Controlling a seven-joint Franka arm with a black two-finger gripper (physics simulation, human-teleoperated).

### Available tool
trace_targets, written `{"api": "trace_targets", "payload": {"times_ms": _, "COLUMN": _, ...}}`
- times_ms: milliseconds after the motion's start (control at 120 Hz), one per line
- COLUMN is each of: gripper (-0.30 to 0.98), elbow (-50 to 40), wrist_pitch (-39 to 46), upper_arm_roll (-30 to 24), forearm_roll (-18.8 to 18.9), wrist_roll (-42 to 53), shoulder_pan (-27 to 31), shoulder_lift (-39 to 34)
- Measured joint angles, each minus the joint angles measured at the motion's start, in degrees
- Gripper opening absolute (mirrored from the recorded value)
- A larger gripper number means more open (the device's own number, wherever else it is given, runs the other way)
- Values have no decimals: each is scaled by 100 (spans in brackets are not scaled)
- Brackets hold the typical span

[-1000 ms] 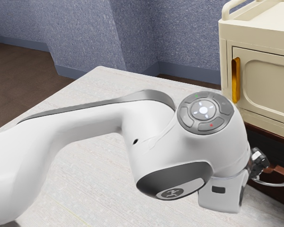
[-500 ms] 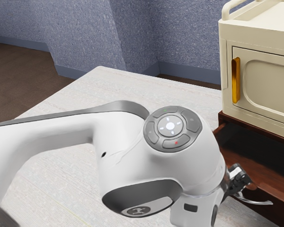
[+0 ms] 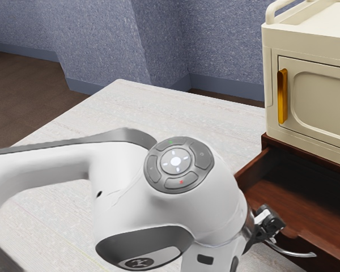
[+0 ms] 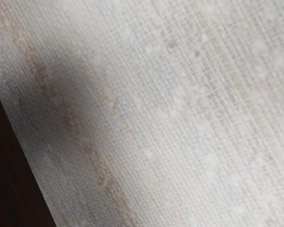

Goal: Pull the drawer handle with one arm to open the drawer

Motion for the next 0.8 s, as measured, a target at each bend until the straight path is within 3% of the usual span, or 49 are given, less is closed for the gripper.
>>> {"api": "trace_targets", "payload": {"times_ms": 100, "gripper": 81, "elbow": -121, "wrist_pitch": -5, "upper_arm_roll": -14, "forearm_roll": -38, "wrist_roll": -1, "shoulder_pan": -11, "shoulder_lift": -88}}
{"api": "trace_targets", "payload": {"times_ms": 175, "gripper": 69, "elbow": -216, "wrist_pitch": -8, "upper_arm_roll": -14, "forearm_roll": -56, "wrist_roll": -2, "shoulder_pan": -73, "shoulder_lift": -162}}
{"api": "trace_targets", "payload": {"times_ms": 492, "gripper": 61, "elbow": -257, "wrist_pitch": -21, "upper_arm_roll": -5, "forearm_roll": -10, "wrist_roll": -10, "shoulder_pan": -135, "shoulder_lift": -330}}
{"api": "trace_targets", "payload": {"times_ms": 800, "gripper": 67, "elbow": -124, "wrist_pitch": -28, "upper_arm_roll": -15, "forearm_roll": -32, "wrist_roll": -16, "shoulder_pan": -218, "shoulder_lift": -564}}
